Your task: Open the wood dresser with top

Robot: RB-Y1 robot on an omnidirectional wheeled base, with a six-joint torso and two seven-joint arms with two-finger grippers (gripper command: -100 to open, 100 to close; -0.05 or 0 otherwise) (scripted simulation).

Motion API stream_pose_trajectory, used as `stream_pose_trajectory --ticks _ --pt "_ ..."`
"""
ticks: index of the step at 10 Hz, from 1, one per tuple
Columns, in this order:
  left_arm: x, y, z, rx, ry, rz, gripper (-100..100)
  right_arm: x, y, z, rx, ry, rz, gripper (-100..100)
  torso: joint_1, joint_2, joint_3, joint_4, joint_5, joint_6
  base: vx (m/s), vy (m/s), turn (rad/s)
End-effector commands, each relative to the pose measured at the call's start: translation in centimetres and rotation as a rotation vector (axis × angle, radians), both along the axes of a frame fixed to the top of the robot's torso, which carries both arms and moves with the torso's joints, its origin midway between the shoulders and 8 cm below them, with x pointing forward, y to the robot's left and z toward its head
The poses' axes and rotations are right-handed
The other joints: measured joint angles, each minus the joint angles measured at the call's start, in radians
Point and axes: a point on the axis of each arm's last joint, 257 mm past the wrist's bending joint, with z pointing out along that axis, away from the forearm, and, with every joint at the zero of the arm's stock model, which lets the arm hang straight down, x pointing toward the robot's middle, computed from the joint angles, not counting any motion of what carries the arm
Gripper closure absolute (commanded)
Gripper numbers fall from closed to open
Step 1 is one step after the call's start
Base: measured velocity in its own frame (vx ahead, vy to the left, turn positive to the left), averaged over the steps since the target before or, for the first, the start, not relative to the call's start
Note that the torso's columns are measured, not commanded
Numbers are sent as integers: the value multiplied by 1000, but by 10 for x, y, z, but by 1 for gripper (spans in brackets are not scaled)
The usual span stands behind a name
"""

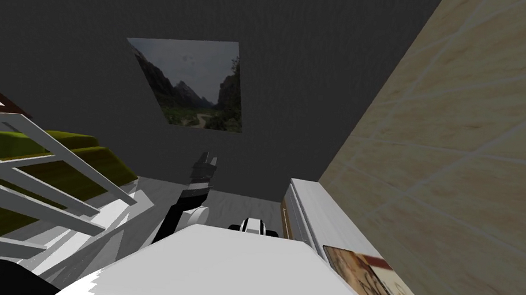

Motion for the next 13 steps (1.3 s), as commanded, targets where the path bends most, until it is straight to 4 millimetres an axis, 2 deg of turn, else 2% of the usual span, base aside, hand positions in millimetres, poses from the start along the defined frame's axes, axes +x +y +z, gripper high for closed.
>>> stream_pose_trajectory --ticks 1,3,6,7,12,13 --pt "0 0 0 0 0 0 0 -12 -37 1 -159 -6 84 -100 0 0 0 0 0 0 27 -18 193" --pt "0 0 0 0 0 0 0 -18 -63 4 -271 -15 149 -100 0 0 0 0 0 0 30 -20 166" --pt "0 0 0 0 0 0 0 -24 -89 11 -388 -27 226 -100 1 1 0 0 0 0 21 -11 124" --pt "0 0 0 0 0 0 0 -22 -83 9 -361 -23 208 -100 0 1 0 0 0 0 7 -7 19" --pt "0 0 0 0 0 0 0 -3 -82 -6 -367 -19 179 -100 -4 -1 2 0 -3 -1 -17 -22 61" --pt "0 0 0 0 0 0 0 -6 -81 -4 -366 -19 183 -100 -5 -1 1 0 -2 -1 -6 -8 16"
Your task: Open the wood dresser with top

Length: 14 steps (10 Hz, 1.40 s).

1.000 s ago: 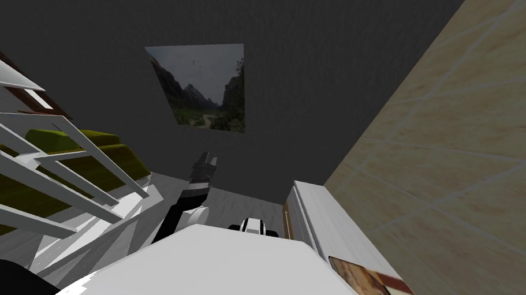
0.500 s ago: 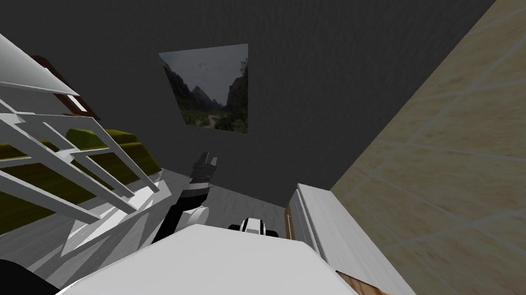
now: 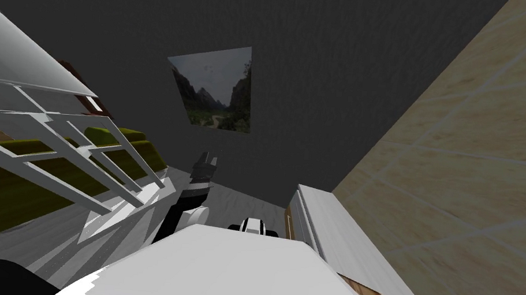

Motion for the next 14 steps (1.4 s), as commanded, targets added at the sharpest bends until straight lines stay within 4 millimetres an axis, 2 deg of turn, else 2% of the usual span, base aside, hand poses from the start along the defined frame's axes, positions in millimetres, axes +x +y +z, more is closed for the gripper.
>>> stream_pose_trajectory --ticks 1,3,4,5,6,8,9,10,12,14 --pt "0 0 0 0 0 0 0 -4 -2 4 -1 0 9 100 2 0 -1 0 1 1 19 14 -80" --pt "0 0 0 0 0 0 0 -14 -2 12 -1 0 25 100 1 0 -2 -6 -1 5 42 27 -77" --pt "0 0 0 0 0 0 0 3 -3 15 -6 -23 17 100 1 1 -2 -6 -2 6 22 18 -19" --pt "0 0 0 0 0 0 0 14 -23 10 -24 -14 -38 100 1 2 0 -3 -1 3 -171 -35 358" --pt "0 0 0 0 -1 0 0 19 -34 13 -34 -25 -64 100 -5 6 6 1 -2 -2 -237 -19 433" --pt "0 0 0 0 0 0 0 19 -47 14 -58 -26 -77 100 -8 -7 -1 -1 0 -1 -74 27 214" --pt "0 0 0 0 0 0 0 24 -63 6 -77 -5 -112 100 -11 -14 -3 -3 -3 2 -83 72 263" --pt "0 0 0 0 0 0 0 22 -80 8 -93 -4 -150 100 -15 -12 1 0 -7 -5 -97 101 320" --pt "0 0 0 0 0 0 0 30 -90 14 -96 -25 -181 100 -16 -14 -1 3 -6 -11 -61 60 197" --pt "0 0 0 0 0 0 0 30 -90 14 -96 -25 -181 100 -13 -19 -4 4 -2 -14 0 0 0"
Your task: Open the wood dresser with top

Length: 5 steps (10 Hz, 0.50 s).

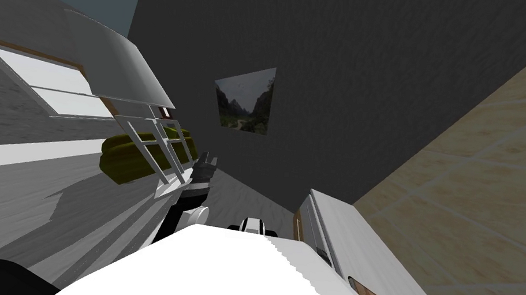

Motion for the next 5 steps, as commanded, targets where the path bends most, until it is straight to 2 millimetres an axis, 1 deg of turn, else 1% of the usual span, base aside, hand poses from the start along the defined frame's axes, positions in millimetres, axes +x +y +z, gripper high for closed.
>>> stream_pose_trajectory --ticks 1,4,5 --pt "0 0 0 0 0 0 0 18 -9 7 -16 -35 -6 100 0 0 1 0 -2 -1 0 0 0" --pt "0 0 0 0 0 0 0 18 -9 7 -16 -35 -6 100 -4 2 3 -1 -4 -1 -1 0 1" --pt "0 0 0 0 0 0 0 0 5 -3 32 -5 -8 100 -4 2 3 0 -3 0 28 120 -70"
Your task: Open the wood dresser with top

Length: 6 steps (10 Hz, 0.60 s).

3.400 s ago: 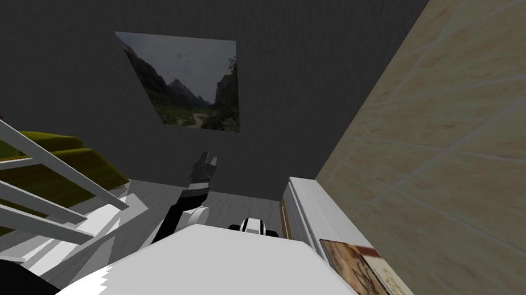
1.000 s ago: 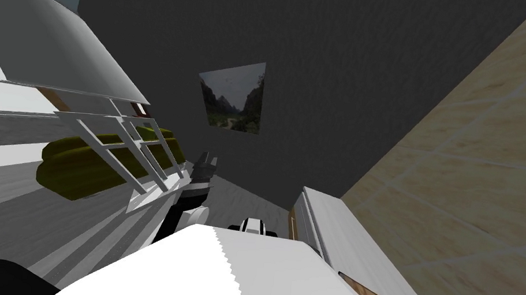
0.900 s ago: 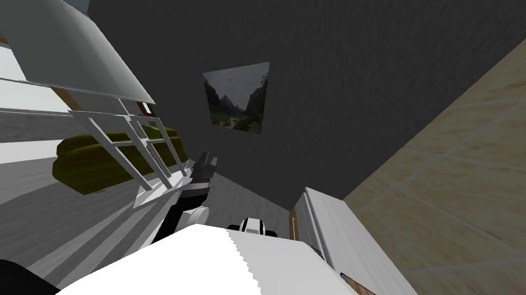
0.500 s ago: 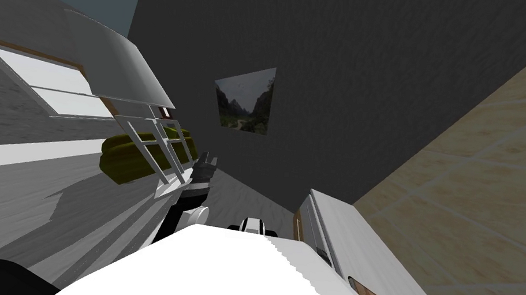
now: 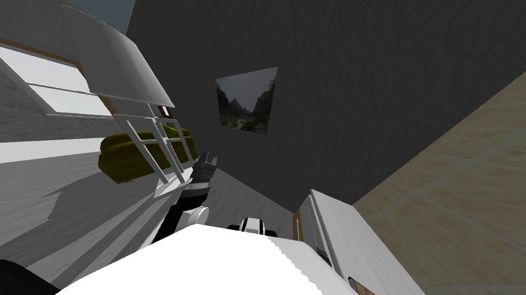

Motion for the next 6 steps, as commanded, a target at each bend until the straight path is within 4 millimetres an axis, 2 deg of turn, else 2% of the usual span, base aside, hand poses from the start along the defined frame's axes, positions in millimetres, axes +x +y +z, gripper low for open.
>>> stream_pose_trajectory --ticks 1,3,4,6 --pt "0 0 0 0 0 0 0 0 8 0 39 0 -4 100 10 1 -1 -5 -3 4 52 185 -34" --pt "0 0 0 0 0 0 0 1 14 1 70 0 -7 100 11 8 0 -8 -5 9 38 186 5" --pt "0 0 0 0 0 0 0 4 7 4 48 -10 -9 100 11 11 0 -8 -4 12 21 98 -10" --pt "0 0 0 0 0 0 0 4 13 4 61 -11 -8 100 12 13 1 -7 -2 12 53 134 -14"
